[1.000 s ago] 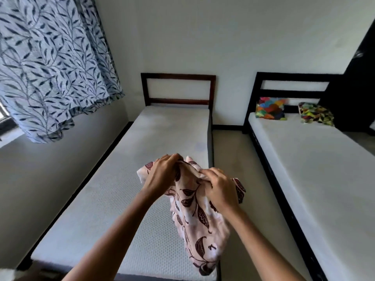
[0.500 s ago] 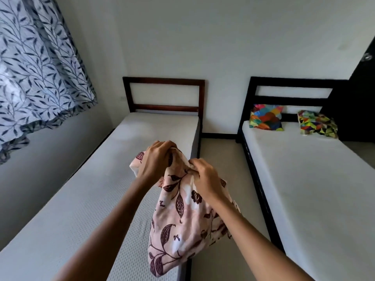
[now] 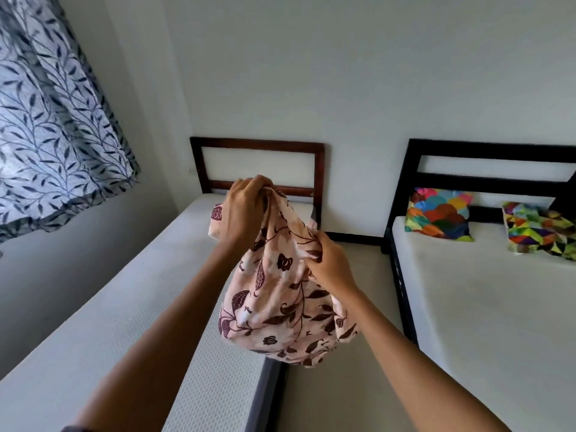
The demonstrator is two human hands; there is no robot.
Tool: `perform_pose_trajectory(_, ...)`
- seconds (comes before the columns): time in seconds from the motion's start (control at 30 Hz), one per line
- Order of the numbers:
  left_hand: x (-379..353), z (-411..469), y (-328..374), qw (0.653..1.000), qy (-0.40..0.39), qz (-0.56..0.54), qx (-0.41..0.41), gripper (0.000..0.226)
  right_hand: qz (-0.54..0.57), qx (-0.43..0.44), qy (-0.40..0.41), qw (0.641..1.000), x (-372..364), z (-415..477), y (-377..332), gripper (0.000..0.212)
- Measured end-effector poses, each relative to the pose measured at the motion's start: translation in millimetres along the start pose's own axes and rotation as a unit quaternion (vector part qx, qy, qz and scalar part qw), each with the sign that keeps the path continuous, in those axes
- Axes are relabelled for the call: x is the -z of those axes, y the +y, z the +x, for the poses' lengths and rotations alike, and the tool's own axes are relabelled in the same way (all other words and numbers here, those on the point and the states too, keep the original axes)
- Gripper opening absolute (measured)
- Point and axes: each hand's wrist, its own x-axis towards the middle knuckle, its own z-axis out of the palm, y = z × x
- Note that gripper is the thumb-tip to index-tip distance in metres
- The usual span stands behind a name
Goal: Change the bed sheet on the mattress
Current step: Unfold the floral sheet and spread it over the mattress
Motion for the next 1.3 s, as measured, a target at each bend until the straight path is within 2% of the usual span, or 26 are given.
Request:
perform_pose_trajectory(0.07, -28.3, 34.2, -0.4, 0.999, 0.022, 0.0, 0.033, 0.024, -0.021, -0.04, -0.013, 0.999, 9.5, 36.1, 38.4, 0.032)
perform_pose_trajectory(0.13, -52.3, 72.7, -6.1, 0.998, 0.05, 0.007, 0.044, 0.025, -0.021, -0.067, -0.018, 0.997, 15.2, 80.3, 67.7, 0.008)
perform_pose_trajectory(0.2, -65.2, 106.6, -15.9, 0.994, 0.087, 0.009, 0.059, 0.028, 0.002, -0.081, -0.02, 0.996, 13.2, 121.4, 80.6, 0.015)
perform_pose_trajectory(0.27, -80.6, 145.8, -34.1, 0.989, 0.119, 0.016, 0.088, 0.029, 0.02, -0.076, -0.01, 0.997, 5.1, 170.3, 90.9, 0.008)
perform_pose_trajectory(0.3, -85.9, 161.6, -45.0, 0.986, 0.129, 0.025, 0.105, 0.029, 0.019, -0.066, -0.005, 0.998, 2.3, 192.2, 91.0, 0.014)
perform_pose_trajectory(0.4, -106.4, 206.6, -96.0, 0.967, 0.161, 0.054, 0.188, 0.031, 0.015, -0.032, 0.009, 0.999, -7.3, 273.2, 92.8, 0.025)
perform_pose_trajectory(0.47, -122.4, 228.6, -137.2, 0.953, 0.176, 0.077, 0.234, 0.033, 0.01, -0.011, 0.037, 0.999, -13.1, 329.4, 92.2, 0.023)
perform_pose_trajectory(0.57, -149.0, 254.9, -191.0, 0.938, 0.18, 0.107, 0.276, 0.033, -0.003, 0.024, 0.073, 0.997, -21.3, 404.5, 91.0, 0.018)
perform_pose_trajectory(0.67, -176.6, 287.1, -238.1, 0.925, 0.161, 0.122, 0.322, 0.03, -0.057, 0.038, 0.075, 0.995, -31.6, 476.3, 89.2, 0.022)
perform_pose_trajectory(0.8, -212.5, 350.1, -295.5, 0.922, 0.15, 0.12, 0.337, 0.029, -0.077, 0.078, 0.102, 0.989, -45.4, 559.9, 93.5, 0.024)
perform_pose_trajectory(1.07, -276.2, 426.9, -360.9, 0.906, 0.169, 0.135, 0.363, 0.03, -0.074, 0.123, 0.114, 0.983, -69.9, 691.5, 113.9, 0.02)
perform_pose_trajectory(1.2, -316.5, 451.8, -386.8, 0.918, 0.136, 0.157, 0.337, 0.024, -0.077, 0.105, 0.081, 0.988, -96.1, 760.5, 149.6, 0.021)
perform_pose_trajectory(1.3, -352.9, 474.3, -400.1, 0.923, 0.086, 0.151, 0.342, 0.021, -0.082, 0.073, -0.008, 0.994, -120.2, 811.4, 175.9, 0.021)
